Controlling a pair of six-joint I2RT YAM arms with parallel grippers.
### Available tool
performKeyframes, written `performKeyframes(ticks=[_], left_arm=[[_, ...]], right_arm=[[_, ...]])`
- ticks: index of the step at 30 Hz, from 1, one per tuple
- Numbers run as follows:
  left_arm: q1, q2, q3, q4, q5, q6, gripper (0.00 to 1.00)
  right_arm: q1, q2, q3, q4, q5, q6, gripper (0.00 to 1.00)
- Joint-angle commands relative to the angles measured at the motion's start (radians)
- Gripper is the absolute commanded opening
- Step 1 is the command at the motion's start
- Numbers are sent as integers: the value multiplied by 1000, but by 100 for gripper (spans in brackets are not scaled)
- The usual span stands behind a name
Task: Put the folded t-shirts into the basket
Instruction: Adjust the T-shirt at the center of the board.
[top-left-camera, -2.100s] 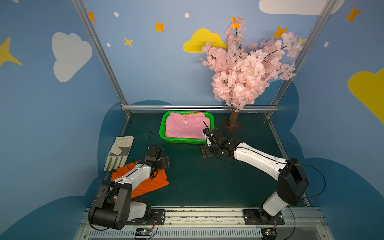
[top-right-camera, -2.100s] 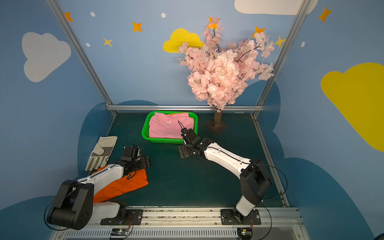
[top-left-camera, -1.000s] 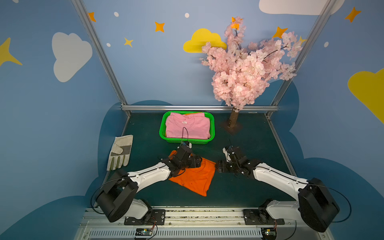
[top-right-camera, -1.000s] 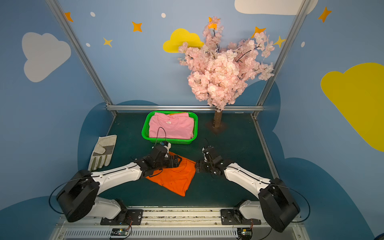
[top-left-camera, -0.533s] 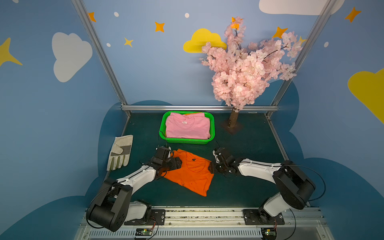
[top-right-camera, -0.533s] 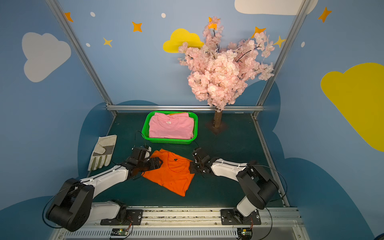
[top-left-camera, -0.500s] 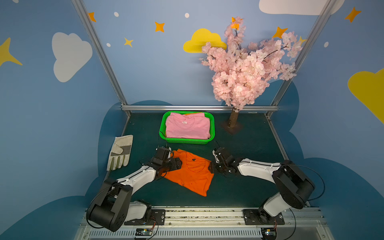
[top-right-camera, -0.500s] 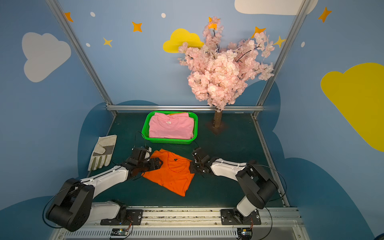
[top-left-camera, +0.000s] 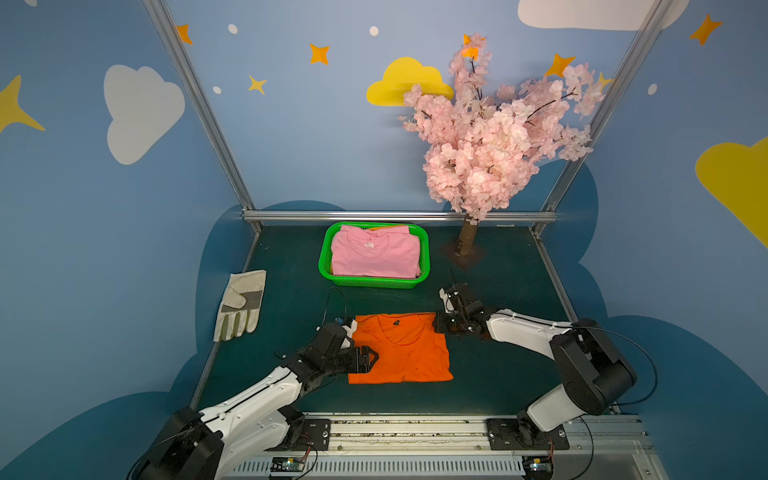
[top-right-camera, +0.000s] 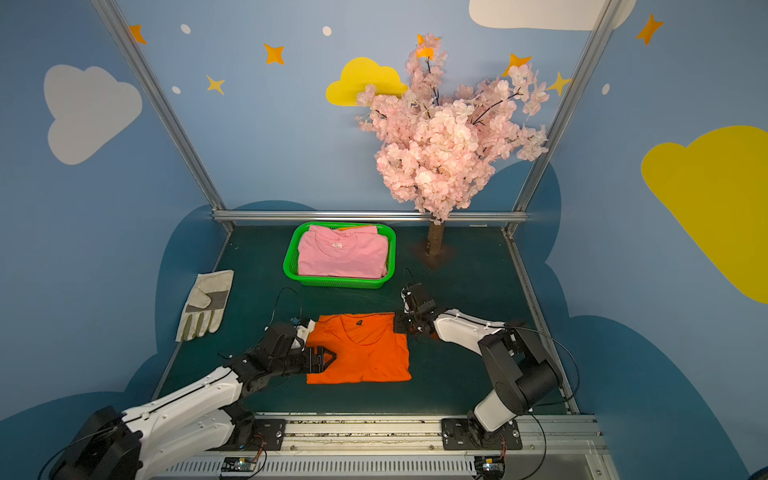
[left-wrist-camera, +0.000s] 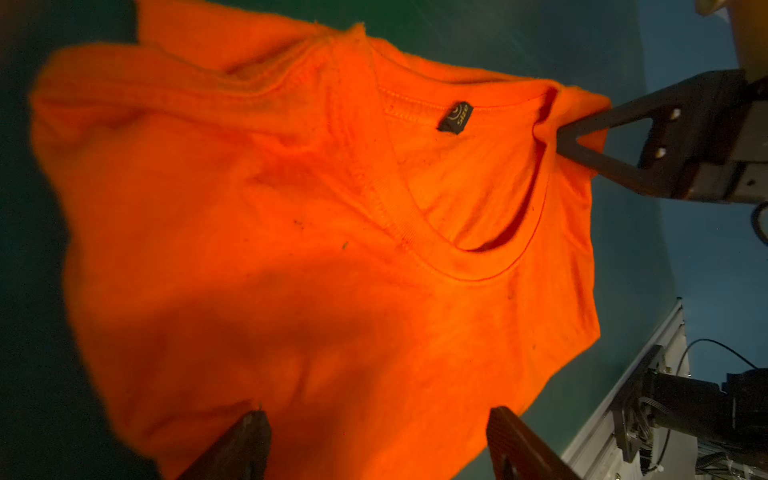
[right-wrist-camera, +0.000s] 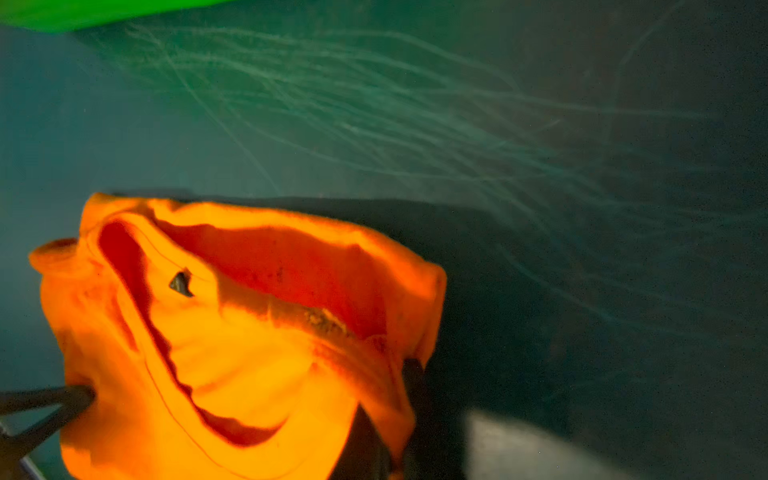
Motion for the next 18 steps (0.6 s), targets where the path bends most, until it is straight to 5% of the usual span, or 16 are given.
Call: performKeyframes(ticks=[1, 4, 7, 11, 18], left_arm=[[0, -82, 10, -73, -76, 5, 86], [48, -126, 34, -84, -143, 85, 86], [151, -77, 49, -5, -88, 140, 87], [239, 131, 129, 73, 14, 212, 87], [254, 474, 286, 112, 139, 299, 87]], right_arm=[[-33, -23, 32, -72, -29, -75, 1], [-49, -6, 52, -107, -41, -100, 0], [-52, 7, 62, -109, -50, -104, 0], [-52, 24, 72, -107, -60, -103, 0], [-52, 22, 66, -105, -66, -101, 0]])
